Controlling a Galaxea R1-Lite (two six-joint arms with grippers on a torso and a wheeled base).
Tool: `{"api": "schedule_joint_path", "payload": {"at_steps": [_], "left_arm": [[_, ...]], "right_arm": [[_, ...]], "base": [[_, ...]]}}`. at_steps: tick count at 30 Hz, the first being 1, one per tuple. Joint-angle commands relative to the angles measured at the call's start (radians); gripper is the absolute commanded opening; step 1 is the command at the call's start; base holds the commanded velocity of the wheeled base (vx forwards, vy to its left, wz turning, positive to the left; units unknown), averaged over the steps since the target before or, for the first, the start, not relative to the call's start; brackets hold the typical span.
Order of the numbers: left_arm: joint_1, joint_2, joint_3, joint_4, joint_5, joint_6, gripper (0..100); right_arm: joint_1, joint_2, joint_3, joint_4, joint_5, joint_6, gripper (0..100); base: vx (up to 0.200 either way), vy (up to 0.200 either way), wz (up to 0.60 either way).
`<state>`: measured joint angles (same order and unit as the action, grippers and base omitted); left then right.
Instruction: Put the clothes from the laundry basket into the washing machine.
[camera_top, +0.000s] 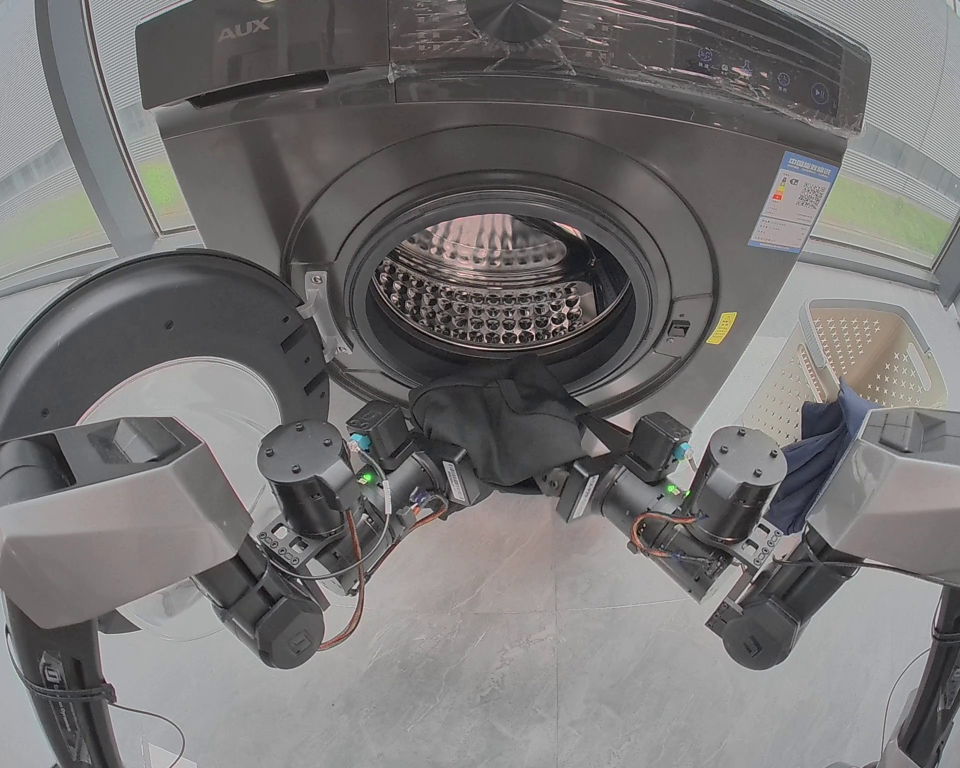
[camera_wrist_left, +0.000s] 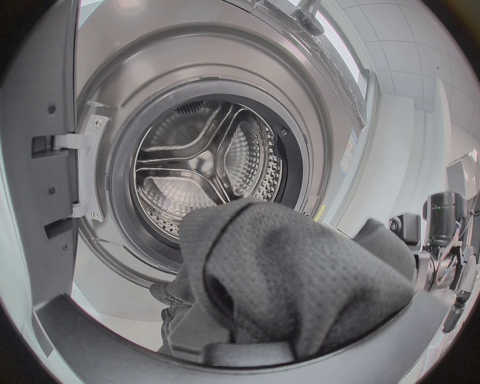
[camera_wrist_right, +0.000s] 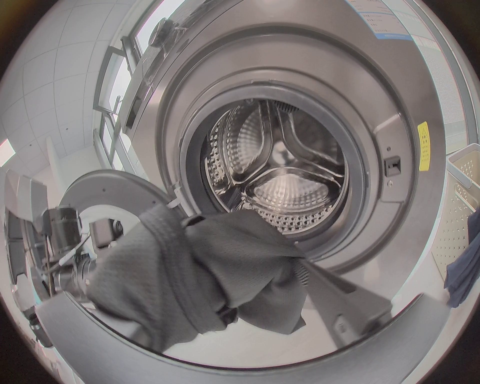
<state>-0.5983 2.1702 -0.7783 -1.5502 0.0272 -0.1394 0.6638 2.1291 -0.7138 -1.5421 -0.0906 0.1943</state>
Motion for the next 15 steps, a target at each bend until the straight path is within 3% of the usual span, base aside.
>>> {"api": "schedule_joint_path", "payload": {"at_steps": [1, 8, 12, 15], "left_arm": [[0.000, -0.076, 0.057, -0.001, 0.014, -0.013, 0], [0.000, -0.225, 0.220, -0.002, -0.003, -0.011, 0], [0.002, -0.329, 0.312, -0.002, -0.059, -0.011, 0], [-0.006, -0.362, 0.379, -0.001, -0.072, -0.006, 0]], "right_arm": [[0.025, -0.049, 0.128, 0.000, 0.026, -0.030, 100], [0.030, -0.107, 0.274, 0.000, 0.063, -0.068, 100], [0.013, -0.129, 0.300, -0.001, 0.071, -0.076, 100], [0.000, -0.164, 0.343, 0.000, 0.069, -0.078, 100]], "base": [[0.000, 0.000, 0.00], [0.000, 0.000, 0.00], [0.000, 0.000, 0.00], [0.000, 0.000, 0.00]]}}
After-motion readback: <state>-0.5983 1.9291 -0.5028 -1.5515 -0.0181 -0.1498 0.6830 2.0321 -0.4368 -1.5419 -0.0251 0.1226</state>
